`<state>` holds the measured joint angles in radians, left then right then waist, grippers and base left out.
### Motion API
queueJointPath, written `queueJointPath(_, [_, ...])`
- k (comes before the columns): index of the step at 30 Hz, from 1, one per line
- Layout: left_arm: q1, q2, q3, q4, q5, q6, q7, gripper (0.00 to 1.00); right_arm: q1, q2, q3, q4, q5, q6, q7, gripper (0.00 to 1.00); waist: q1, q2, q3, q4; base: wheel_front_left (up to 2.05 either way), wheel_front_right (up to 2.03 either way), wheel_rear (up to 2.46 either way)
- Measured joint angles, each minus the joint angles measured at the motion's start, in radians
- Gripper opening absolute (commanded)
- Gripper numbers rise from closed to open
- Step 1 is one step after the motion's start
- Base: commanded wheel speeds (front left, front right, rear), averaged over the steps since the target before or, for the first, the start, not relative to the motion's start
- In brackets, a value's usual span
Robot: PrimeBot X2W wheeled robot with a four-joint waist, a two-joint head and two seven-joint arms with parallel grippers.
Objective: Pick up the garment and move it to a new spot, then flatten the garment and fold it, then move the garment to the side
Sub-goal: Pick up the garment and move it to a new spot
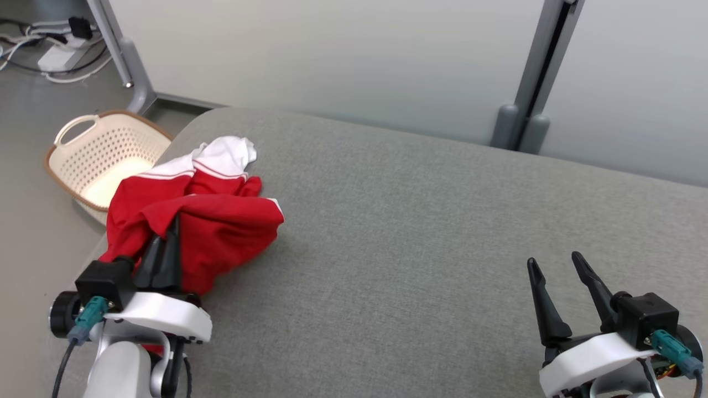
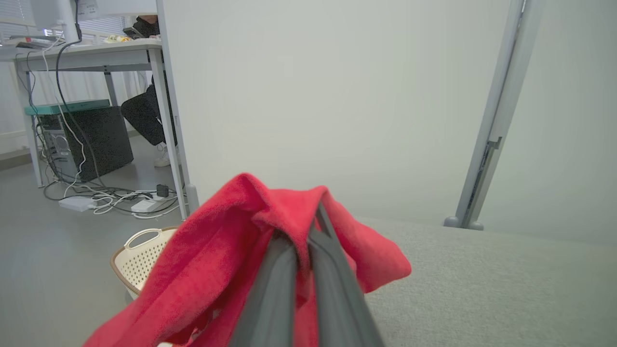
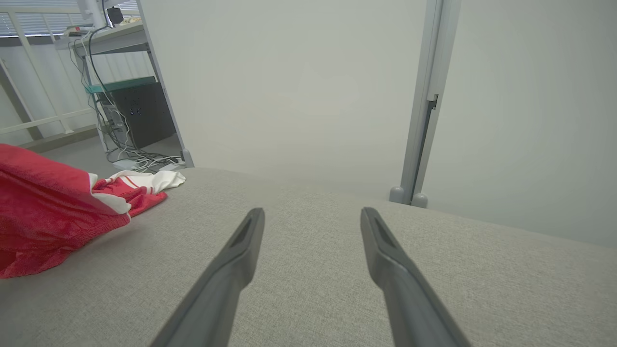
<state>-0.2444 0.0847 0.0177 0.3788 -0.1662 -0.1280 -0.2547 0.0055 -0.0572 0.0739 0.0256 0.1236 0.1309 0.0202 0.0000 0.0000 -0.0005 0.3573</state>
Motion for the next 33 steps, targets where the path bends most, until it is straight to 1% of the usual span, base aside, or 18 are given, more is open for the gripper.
queueJointPath(8, [0.048,-0.018,-0.105,-0.121,-0.022,0.0,0.063,0.0,0.028,0.004,0.004,-0.008,0.01,0.0,0.002,1.0,0.0,0.0,-0.036,-0.081,0.0,0.0,0.0])
queueJointPath(14, [0.037,-0.031,-0.244,-0.145,-0.075,-0.002,0.086,0.0,0.014,0.007,0.019,-0.025,0.012,0.0,0.022,1.0,0.0,0.0,-0.022,-0.171,0.0,0.0,0.0])
queueJointPath(15, [0.037,-0.031,-0.244,-0.145,-0.075,-0.002,0.086,0.0,0.014,0.007,0.019,-0.025,0.012,0.0,0.022,1.0,0.0,0.0,-0.022,-0.171,0.0,0.0,0.0])
queueJointPath(21, [-0.04,-0.034,-0.429,-0.149,-0.165,0.002,0.069,0.0,-0.025,0.007,0.004,-0.049,0.005,0.0,0.029,1.0,0.0,0.0,0.027,-0.3,0.0,0.0,0.0])
queueJointPath(25, [-0.124,-0.036,-0.53,-0.137,-0.231,0.027,0.05,0.0,-0.047,0.006,-0.007,-0.055,0.007,0.0,0.021,1.0,0.0,0.0,0.074,-0.395,0.0,0.0,0.0])
queueJointPath(28, [-0.176,-0.037,-0.589,-0.087,-0.267,0.041,0.041,0.0,-0.057,0.006,-0.015,-0.054,0.018,0.0,0.003,1.0,0.0,0.0,0.122,-0.456,0.0,0.0,0.0])
queueJointPath(33, [-0.185,-0.037,-0.67,0.031,-0.312,0.056,0.028,0.0,-0.058,0.007,-0.022,-0.035,0.049,0.0,-0.021,1.0,0.0001,0.0,0.208,-0.523,0.0,0.0,0.0])
